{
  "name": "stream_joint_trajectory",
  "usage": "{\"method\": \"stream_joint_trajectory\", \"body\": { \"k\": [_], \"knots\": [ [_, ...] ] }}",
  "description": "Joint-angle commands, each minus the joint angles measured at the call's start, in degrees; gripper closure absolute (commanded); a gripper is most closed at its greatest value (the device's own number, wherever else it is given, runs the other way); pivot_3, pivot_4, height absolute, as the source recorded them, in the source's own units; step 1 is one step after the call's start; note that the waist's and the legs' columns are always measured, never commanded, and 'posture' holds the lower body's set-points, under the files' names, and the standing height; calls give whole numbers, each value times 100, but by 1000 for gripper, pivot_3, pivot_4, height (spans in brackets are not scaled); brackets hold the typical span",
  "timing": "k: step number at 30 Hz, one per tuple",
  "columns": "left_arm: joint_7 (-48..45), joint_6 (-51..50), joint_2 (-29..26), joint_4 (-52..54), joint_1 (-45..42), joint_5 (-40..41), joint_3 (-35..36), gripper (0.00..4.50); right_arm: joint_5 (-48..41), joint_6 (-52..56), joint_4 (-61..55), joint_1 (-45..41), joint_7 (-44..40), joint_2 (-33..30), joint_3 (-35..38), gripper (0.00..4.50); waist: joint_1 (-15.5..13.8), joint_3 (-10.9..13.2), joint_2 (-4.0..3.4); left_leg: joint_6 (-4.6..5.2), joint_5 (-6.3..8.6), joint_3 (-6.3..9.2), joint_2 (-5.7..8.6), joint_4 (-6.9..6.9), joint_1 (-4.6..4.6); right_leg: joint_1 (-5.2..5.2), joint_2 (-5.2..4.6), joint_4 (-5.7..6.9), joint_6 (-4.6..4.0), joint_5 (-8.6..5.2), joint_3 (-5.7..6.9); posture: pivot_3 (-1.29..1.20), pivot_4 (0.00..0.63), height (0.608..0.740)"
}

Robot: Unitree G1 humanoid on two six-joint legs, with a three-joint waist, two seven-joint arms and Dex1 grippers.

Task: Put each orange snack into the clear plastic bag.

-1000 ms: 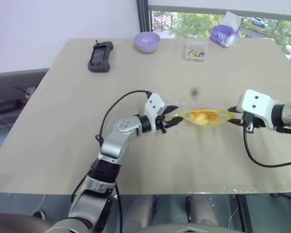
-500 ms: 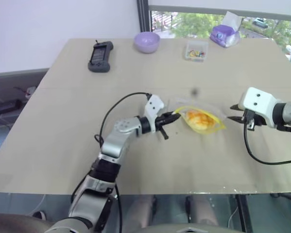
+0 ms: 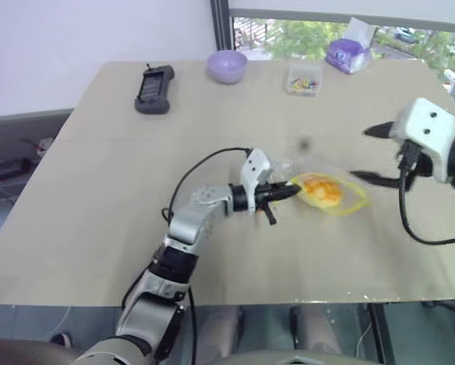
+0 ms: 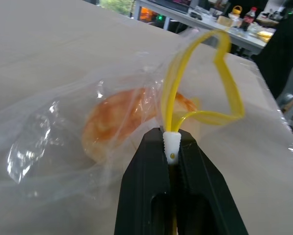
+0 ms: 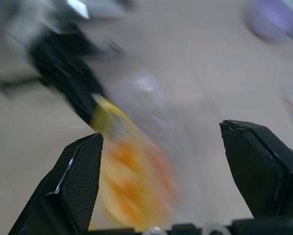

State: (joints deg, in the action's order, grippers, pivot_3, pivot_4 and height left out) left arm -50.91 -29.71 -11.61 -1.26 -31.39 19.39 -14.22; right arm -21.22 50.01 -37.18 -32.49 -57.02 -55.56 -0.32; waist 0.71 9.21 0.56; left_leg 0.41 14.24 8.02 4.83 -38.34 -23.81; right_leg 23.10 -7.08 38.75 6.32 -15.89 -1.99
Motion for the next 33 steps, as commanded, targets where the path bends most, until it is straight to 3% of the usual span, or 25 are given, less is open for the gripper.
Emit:
{"method": "stream_joint_trajectory", "body": {
  "k": [1,15,22,26,32,33],
  "knots": [
    [-93,-34,-38,244,-137,117,24,4500,2,245,-273,-71,344,119,-324,364,-35,0,0,0,0,1,4,-3,-2,0,-3,0,0,0,1,0,150,740],
    [-266,-115,-155,390,-233,244,13,4500,532,20,-114,-439,854,497,-1253,364,12,0,0,-1,-1,5,4,0,0,1,2,3,0,0,6,0,150,740],
    [-379,-56,-210,368,-244,224,26,4500,886,-340,104,-442,535,129,-1627,364,4,0,0,0,0,6,6,0,-1,1,0,1,0,0,7,0,150,740],
    [-330,-51,-172,344,-268,223,54,4500,1147,-519,287,-374,489,24,-1825,1464,14,0,0,0,0,4,6,0,0,1,0,1,0,0,7,0,150,740],
    [-310,-71,-167,382,-232,231,66,4500,1689,-750,546,-288,520,-62,-2001,4434,10,0,0,-1,-1,4,6,0,-1,1,1,1,0,0,6,0,150,740],
    [-312,-69,-174,383,-225,231,68,4500,1715,-765,561,-275,519,-42,-1985,4434,12,0,0,-1,-1,4,6,0,-1,2,1,1,0,0,6,0,150,740]
  ]
}}
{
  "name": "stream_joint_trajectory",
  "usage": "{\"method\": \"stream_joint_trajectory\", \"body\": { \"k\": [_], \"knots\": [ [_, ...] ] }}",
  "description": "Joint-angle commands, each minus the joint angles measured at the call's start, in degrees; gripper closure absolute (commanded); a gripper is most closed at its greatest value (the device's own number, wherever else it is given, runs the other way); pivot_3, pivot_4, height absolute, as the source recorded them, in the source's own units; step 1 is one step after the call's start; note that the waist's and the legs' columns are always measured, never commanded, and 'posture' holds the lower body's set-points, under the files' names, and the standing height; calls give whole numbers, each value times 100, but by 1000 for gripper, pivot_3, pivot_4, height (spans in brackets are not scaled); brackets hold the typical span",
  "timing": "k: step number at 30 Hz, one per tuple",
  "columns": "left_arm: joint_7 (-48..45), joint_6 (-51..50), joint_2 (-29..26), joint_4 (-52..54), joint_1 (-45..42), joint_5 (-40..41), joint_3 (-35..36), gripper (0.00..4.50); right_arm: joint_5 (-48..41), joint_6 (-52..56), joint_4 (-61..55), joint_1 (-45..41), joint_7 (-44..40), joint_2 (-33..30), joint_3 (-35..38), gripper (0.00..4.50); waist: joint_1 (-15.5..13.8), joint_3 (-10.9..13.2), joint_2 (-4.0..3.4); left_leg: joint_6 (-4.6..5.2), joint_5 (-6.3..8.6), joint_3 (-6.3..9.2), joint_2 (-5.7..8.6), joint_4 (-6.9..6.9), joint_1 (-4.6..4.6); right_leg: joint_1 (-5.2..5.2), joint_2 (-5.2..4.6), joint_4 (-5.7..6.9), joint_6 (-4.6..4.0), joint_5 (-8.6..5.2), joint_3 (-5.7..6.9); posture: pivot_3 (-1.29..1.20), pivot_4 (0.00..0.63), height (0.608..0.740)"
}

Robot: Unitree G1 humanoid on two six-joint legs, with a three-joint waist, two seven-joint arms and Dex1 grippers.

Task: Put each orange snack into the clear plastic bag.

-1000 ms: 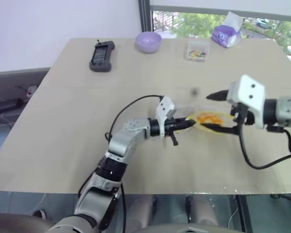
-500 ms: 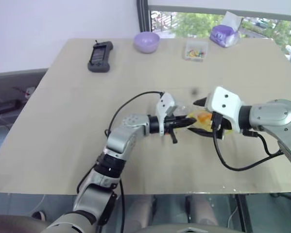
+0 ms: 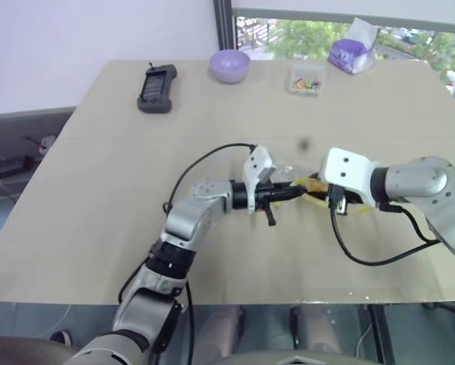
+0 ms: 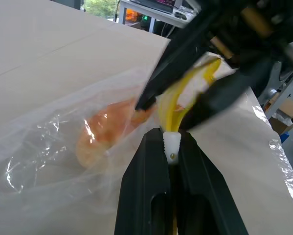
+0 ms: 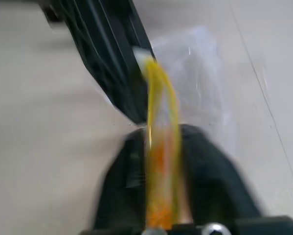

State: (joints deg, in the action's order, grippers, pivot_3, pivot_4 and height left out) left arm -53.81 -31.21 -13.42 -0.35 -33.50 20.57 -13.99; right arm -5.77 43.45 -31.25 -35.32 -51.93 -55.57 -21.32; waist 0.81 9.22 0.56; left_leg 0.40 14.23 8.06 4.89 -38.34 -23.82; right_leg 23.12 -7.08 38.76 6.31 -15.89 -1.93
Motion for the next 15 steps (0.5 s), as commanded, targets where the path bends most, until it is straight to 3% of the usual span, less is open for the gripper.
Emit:
{"method": "stream_joint_trajectory", "body": {
  "k": [1,5,6,7,10,15],
  "knots": [
    [-27,94,-3,296,-1,103,39,4500,188,-126,-19,20,13,-20,133,4434,1,0,0,0,0,0,-1,0,0,0,1,0,0,0,0,0,150,740],
    [-22,129,-26,310,27,78,22,4500,246,-151,30,-3,0,66,146,4434,-1,0,0,0,0,0,-1,0,0,0,0,0,0,0,0,0,150,740],
    [-20,134,-29,315,33,81,26,3768,256,-141,34,-15,-3,89,136,4500,-1,0,0,0,0,0,0,0,0,0,0,0,0,0,0,0,150,740],
    [-13,156,-29,316,39,79,33,3560,267,-137,37,-21,-7,106,130,4500,-2,0,0,0,0,0,-1,0,0,0,0,0,0,0,0,0,150,740],
    [-17,206,-69,311,55,58,46,2295,299,-134,38,-15,-28,132,141,4500,-2,0,0,0,0,0,-1,0,0,0,0,0,0,0,0,0,150,740],
    [-39,294,-183,262,79,17,82,2295,345,-154,79,2,-38,139,175,4500,0,0,0,0,0,1,-1,0,0,0,0,0,0,0,0,0,150,740]
  ]
}}
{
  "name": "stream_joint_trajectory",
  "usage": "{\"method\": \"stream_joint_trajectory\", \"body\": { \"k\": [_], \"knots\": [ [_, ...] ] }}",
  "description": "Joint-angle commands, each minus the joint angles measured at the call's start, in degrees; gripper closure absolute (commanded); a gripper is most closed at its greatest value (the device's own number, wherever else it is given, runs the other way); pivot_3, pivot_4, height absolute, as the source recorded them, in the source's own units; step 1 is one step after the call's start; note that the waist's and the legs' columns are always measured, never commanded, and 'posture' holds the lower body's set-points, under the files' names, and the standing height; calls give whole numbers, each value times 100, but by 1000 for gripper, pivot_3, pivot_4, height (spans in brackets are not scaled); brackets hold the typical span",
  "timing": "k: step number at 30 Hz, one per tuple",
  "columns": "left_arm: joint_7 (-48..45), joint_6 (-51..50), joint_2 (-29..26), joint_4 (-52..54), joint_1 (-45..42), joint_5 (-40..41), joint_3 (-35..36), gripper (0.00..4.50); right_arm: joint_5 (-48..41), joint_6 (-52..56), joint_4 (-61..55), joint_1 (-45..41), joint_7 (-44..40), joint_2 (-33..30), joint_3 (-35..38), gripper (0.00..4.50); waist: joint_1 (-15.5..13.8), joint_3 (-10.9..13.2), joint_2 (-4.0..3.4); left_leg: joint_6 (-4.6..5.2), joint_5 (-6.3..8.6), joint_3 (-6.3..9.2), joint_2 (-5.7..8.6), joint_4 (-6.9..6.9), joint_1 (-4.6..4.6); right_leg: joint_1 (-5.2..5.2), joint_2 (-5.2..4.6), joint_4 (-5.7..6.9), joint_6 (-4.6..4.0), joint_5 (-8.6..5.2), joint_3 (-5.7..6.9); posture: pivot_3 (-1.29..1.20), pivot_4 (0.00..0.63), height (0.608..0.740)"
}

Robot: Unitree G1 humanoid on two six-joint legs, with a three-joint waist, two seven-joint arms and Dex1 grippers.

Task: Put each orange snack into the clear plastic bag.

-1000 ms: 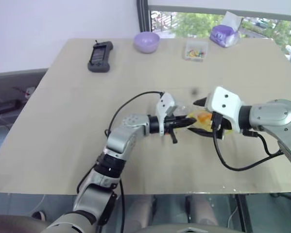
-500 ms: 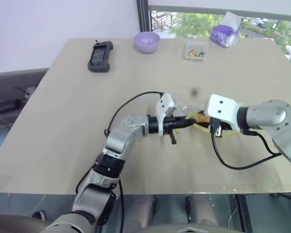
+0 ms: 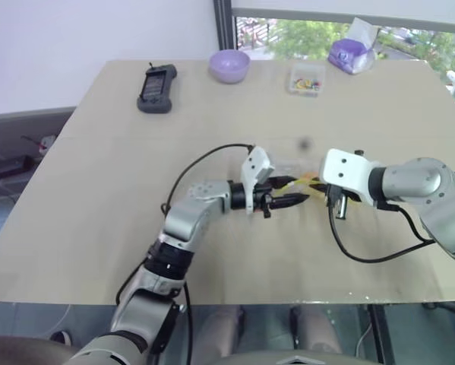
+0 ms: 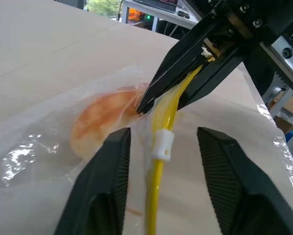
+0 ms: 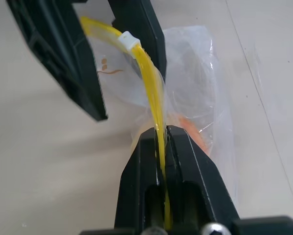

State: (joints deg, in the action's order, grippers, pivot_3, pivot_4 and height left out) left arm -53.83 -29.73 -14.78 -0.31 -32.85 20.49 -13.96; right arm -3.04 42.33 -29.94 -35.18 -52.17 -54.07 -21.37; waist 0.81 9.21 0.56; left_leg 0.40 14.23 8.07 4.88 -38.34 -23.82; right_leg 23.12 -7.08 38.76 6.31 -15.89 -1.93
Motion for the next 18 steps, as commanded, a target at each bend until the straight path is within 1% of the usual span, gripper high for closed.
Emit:
{"method": "stream_joint_trajectory", "body": {
  "k": [1,5,18],
  "knots": [
    [-36,180,-84,215,15,5,91,2295,82,-51,-39,-5,-18,-15,186,4500,-3,0,0,0,0,0,0,0,0,0,0,0,0,0,0,0,150,740],
    [-69,278,-223,105,14,-20,114,2295,94,-48,-16,7,-32,-14,232,4500,0,0,0,0,0,0,0,0,0,0,0,0,0,0,0,0,150,740],
    [-91,321,-327,164,96,-23,50,2295,103,-80,52,0,-31,-24,270,4500,0,0,0,0,0,0,0,0,0,0,-1,0,0,0,0,0,150,740]
  ]
}}
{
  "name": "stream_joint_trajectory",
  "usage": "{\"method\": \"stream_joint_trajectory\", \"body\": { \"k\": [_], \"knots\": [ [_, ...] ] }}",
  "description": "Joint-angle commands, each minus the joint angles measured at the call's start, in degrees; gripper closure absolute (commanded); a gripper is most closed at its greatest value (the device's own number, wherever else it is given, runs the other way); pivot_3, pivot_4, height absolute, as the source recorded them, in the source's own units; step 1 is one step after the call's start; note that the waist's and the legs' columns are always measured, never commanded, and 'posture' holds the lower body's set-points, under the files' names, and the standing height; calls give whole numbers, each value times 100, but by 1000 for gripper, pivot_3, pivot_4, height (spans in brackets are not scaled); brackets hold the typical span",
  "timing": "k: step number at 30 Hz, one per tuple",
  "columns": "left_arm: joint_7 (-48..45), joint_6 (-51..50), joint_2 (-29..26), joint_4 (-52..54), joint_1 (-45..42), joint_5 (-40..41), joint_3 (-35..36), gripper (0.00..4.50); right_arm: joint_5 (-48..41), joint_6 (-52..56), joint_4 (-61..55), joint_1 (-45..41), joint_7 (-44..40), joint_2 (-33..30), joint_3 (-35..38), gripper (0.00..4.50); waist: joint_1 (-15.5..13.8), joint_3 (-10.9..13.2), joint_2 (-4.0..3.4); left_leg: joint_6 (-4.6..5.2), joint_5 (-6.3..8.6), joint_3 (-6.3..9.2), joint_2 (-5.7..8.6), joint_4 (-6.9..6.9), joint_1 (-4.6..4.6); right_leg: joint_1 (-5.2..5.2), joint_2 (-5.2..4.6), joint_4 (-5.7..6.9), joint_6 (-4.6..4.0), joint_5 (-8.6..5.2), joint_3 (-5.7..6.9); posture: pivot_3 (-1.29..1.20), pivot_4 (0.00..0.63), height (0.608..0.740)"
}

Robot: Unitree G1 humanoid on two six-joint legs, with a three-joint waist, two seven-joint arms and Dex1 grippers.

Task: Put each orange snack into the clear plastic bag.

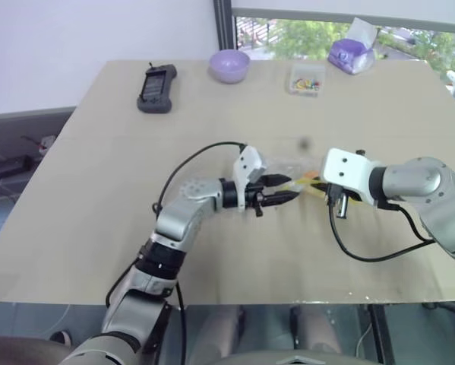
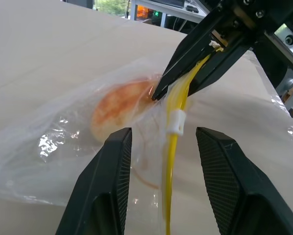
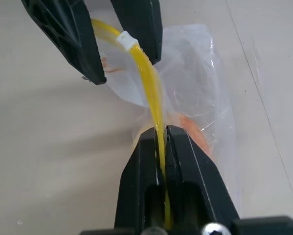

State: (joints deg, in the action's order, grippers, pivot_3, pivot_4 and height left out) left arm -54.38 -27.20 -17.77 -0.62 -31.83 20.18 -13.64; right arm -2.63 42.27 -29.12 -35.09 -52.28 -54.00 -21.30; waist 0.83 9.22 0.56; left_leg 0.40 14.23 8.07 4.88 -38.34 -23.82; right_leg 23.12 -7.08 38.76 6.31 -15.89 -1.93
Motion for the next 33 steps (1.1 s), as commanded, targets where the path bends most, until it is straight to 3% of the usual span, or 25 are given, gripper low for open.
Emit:
{"method": "stream_joint_trajectory", "body": {
  "k": [1,8,11,14,28,29,30,33],
  "knots": [
    [-35,66,-32,190,-6,5,19,2295,65,-80,-22,-12,-20,-30,262,4500,-5,0,0,0,0,0,0,0,0,0,0,0,0,0,0,0,150,740],
    [47,123,30,108,-33,-56,40,2295,77,-126,45,-54,-36,-18,254,4500,-4,0,0,0,0,0,0,0,0,0,0,0,0,0,0,0,150,740],
    [72,154,75,103,-40,-70,47,3086,87,-131,61,-63,-39,-14,255,4500,-4,0,0,0,0,0,0,0,0,0,0,0,0,0,0,0,150,740],
    [70,160,81,117,-25,-75,47,4413,94,-133,61,-63,-43,-16,259,4500,-4,0,0,0,0,0,0,0,0,0,0,0,0,0,0,0,150,740],
    [127,129,86,116,-33,-139,-7,4475,-140,-310,-245,-178,-150,189,428,4500,-3,0,0,0,0,0,0,1,0,0,0,0,0,0,0,0,150,740],
    [129,130,95,126,-31,-141,-12,4500,-123,-353,-253,-187,-165,201,431,3906,-4,0,0,0,0,0,0,0,0,0,0,0,0,0,0,0,150,740],
    [127,132,101,135,-28,-143,-15,4500,-102,-372,-256,-196,-169,207,432,3669,-4,0,0,0,0,0,0,0,0,0,0,0,0,0,0,0,150,740],
    [119,131,113,157,-17,-153,-18,4500,0,-397,-260,-297,-127,239,415,2398,-4,0,0,0,0,0,0,0,0,0,0,0,0,0,0,0,150,740]
  ]
}}
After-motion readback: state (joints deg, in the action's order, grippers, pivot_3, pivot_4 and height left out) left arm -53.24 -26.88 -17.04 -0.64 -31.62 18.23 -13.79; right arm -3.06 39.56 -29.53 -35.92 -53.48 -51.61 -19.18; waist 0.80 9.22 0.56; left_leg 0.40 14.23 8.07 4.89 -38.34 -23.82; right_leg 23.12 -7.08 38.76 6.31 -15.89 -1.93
